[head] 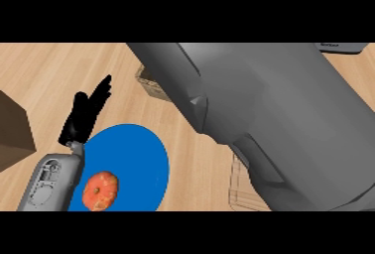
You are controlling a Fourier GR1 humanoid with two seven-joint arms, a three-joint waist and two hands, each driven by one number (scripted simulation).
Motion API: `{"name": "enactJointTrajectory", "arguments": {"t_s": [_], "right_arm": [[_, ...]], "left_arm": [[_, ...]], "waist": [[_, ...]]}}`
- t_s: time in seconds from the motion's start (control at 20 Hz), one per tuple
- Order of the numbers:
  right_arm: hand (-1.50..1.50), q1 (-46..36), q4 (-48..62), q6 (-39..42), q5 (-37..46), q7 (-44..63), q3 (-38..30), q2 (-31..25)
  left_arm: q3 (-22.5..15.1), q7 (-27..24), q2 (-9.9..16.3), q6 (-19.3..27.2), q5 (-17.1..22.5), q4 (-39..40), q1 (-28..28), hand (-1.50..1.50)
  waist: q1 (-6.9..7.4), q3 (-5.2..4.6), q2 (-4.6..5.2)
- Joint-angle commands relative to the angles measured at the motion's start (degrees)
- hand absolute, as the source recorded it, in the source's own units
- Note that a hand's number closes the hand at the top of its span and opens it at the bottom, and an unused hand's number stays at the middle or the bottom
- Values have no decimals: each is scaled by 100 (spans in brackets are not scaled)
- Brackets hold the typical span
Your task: Pick the lemon from the cutting board and place it in the basket
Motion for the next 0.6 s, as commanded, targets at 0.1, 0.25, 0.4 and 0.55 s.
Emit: {"name": "enactJointTrajectory", "arguments": {"t_s": [0.1, 0.25, 0.4, 0.55], "right_arm": [[150, -10, 279, -55, -141, -32, -259, -54], [150, 172, 390, -296, -107, -171, -257, 46], [150, 468, 423, -401, -144, -391, -269, 47], [150, 593, 428, -428, -132, -410, -287, 48]], "left_arm": [[85, 237, 33, -39, 104, -155, -3, 0], [46, 56, -14, 78, 0, -165, 127, 0], [-204, 16, -354, 306, -182, -117, 291, 0], [7, -140, -122, 103, 7, -147, 387, 0]], "waist": [[-187, 23, -14], [-177, 19, 13], [-198, 21, 11], [-247, 25, -23]]}}
